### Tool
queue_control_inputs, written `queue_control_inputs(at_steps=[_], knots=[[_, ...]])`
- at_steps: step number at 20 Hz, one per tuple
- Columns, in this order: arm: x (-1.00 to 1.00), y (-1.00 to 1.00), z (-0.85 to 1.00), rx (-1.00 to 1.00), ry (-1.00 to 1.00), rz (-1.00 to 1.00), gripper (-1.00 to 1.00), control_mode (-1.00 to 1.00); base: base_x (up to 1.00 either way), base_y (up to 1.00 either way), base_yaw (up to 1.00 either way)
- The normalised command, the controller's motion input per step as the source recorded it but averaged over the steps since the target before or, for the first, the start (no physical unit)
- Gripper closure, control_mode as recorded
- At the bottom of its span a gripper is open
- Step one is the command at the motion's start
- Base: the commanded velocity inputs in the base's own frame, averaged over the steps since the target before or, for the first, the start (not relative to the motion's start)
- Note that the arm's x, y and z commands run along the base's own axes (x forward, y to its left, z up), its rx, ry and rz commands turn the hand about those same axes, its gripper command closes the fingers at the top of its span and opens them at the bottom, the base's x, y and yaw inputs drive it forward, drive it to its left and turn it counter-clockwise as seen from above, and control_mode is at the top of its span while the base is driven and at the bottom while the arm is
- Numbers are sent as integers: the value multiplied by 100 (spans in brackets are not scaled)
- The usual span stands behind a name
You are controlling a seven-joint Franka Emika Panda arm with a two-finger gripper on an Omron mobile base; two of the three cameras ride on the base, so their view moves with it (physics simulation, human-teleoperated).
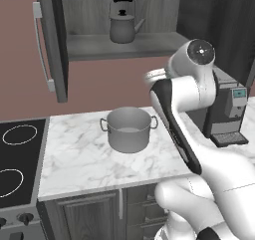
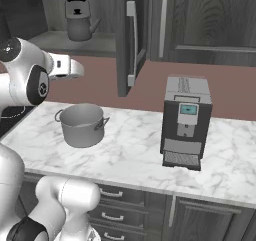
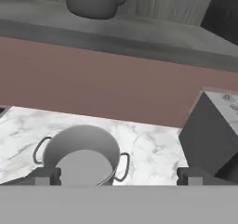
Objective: Pick the kettle from the cabinet and place it on a stove burner. Then pick the pot from the counter and place it on another stove burner. Finally, turn both burners on.
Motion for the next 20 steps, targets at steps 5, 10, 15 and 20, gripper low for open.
queue_control_inputs(at_steps=[5,10,15,20], knots=[[0,17,50,-4,-21,0,-100,-100,0,0,0],[0,16,51,-3,-24,0,-100,-100,0,0,0],[0,15,50,-1,-23,0,-100,-100,0,0,0],[4,8,51,0,-15,1,-100,-100,0,0,0]])
